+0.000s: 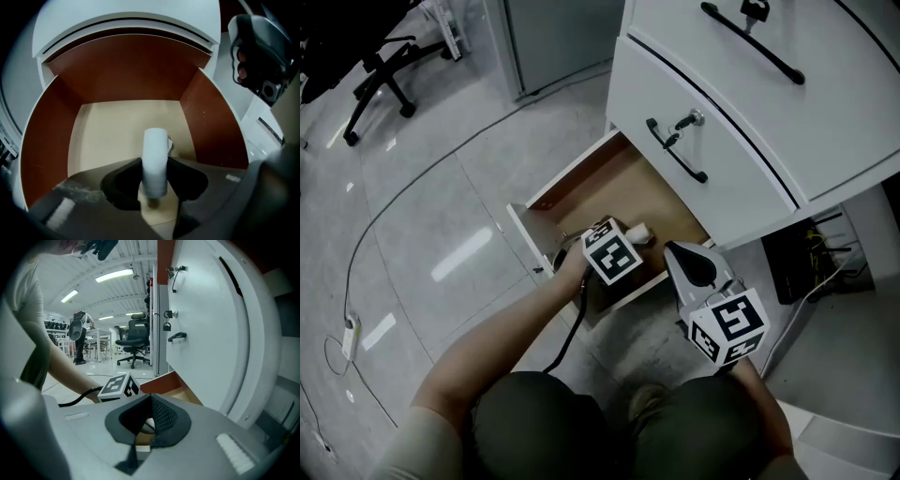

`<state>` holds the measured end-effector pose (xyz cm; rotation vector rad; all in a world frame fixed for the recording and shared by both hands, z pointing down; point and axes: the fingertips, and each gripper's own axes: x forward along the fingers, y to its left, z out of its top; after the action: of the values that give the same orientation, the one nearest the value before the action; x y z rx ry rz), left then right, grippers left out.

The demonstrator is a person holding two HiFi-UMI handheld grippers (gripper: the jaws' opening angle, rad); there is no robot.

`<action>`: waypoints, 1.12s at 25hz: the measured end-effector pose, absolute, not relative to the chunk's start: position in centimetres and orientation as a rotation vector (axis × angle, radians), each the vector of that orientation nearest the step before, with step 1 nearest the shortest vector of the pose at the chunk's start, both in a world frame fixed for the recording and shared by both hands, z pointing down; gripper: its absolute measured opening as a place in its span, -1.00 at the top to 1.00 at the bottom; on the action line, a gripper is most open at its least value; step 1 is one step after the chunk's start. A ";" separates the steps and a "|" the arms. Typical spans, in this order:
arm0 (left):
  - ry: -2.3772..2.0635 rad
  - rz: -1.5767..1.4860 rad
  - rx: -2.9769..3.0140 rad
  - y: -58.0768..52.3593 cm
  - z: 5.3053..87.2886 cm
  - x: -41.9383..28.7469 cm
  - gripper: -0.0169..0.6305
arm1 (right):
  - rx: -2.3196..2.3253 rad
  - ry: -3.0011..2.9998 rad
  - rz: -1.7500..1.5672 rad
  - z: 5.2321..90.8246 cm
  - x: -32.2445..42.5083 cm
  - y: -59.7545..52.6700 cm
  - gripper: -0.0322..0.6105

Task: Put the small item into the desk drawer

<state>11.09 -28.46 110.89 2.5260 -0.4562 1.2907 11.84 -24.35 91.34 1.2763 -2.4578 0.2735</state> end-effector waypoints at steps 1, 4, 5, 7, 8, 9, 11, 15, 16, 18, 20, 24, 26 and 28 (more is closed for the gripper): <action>-0.451 1.277 2.530 -28.4 110.8 11.2 0.43 | 1.276 -2.455 0.269 91.3 11.9 -24.3 0.89; -0.445 1.241 2.531 -28.4 110.4 11.3 0.33 | 1.284 -2.449 0.269 91.3 12.3 -24.4 0.89; -0.449 1.225 2.542 -28.5 110.0 11.3 0.29 | 1.288 -2.449 0.269 91.3 12.4 -24.4 0.89; -0.479 1.199 2.589 -29.1 108.8 11.0 0.28 | 1.287 -2.455 0.258 91.0 12.6 -24.5 0.89; -0.499 1.191 2.626 -29.5 107.9 10.7 0.28 | 1.273 -2.460 0.243 90.7 12.5 -24.6 0.89; -0.516 1.186 2.667 -29.9 107.0 10.4 0.28 | 1.251 -2.467 0.222 90.4 12.4 -24.6 0.89; -0.545 1.173 2.732 -30.4 105.2 9.5 0.28 | 1.211 -2.482 0.189 89.6 12.0 -24.7 0.89; -0.684 1.031 2.823 -31.5 100.3 6.8 0.43 | 1.215 -2.528 0.207 87.1 11.1 -25.0 0.89; -0.734 0.981 2.843 -31.8 98.7 5.9 0.51 | 1.222 -2.531 0.205 86.5 10.8 -25.0 0.89; -0.835 0.880 2.869 -32.3 95.3 4.0 0.61 | 1.233 -2.536 0.205 84.9 10.3 -25.1 0.89; -0.923 0.798 2.892 -32.3 91.4 2.0 0.64 | 1.236 -2.544 0.214 83.0 9.6 -24.8 0.89; -1.051 0.699 2.912 -31.5 83.5 -1.4 0.80 | 1.218 -2.553 0.252 78.3 8.8 -24.0 0.89; -1.092 0.670 2.898 -30.8 79.6 -2.7 0.88 | 1.211 -2.551 0.269 75.4 8.4 -23.7 0.89; -1.113 0.664 2.889 -29.8 75.9 -3.7 0.91 | 1.212 -2.553 0.289 72.1 8.1 -23.5 0.89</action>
<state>-3.72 -29.84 75.92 2.8886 -1.1129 0.6636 8.07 -23.52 72.05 1.2122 -2.5530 0.2887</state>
